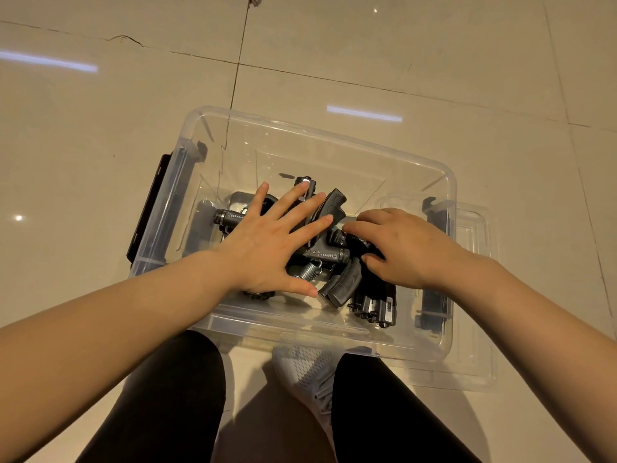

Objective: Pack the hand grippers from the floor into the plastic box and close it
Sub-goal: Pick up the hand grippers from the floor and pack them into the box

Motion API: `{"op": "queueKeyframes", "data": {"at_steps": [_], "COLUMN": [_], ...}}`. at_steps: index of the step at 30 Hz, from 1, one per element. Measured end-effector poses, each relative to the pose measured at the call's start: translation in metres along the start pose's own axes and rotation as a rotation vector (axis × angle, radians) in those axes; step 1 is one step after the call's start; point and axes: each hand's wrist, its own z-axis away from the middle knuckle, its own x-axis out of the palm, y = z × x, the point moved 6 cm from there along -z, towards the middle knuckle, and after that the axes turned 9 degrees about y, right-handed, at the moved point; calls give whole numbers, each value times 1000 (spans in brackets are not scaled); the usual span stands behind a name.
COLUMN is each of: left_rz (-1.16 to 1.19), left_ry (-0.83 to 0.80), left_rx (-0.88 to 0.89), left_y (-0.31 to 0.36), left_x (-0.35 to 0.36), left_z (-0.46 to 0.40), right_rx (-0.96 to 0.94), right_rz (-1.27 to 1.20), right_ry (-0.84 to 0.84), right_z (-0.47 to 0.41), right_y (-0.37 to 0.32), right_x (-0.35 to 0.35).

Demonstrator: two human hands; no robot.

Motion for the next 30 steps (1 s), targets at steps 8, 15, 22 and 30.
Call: {"op": "queueKeyframes", "data": {"at_steps": [8, 15, 22, 30], "left_rz": [351, 228, 186, 133], "left_ry": [233, 507, 746, 831], "left_rx": [-101, -73, -223, -413], "left_y": [-8, 16, 89, 85], "left_x": [-110, -320, -415, -446], "left_z": [25, 83, 174, 273], "right_rx": [6, -30, -208, -363], "right_rz": [-179, -477, -731, -736], "right_ry": [138, 277, 443, 439], "right_z": [65, 113, 189, 195], "right_y": [-23, -82, -159, -251], "right_x": [-74, -202, -274, -315]}}
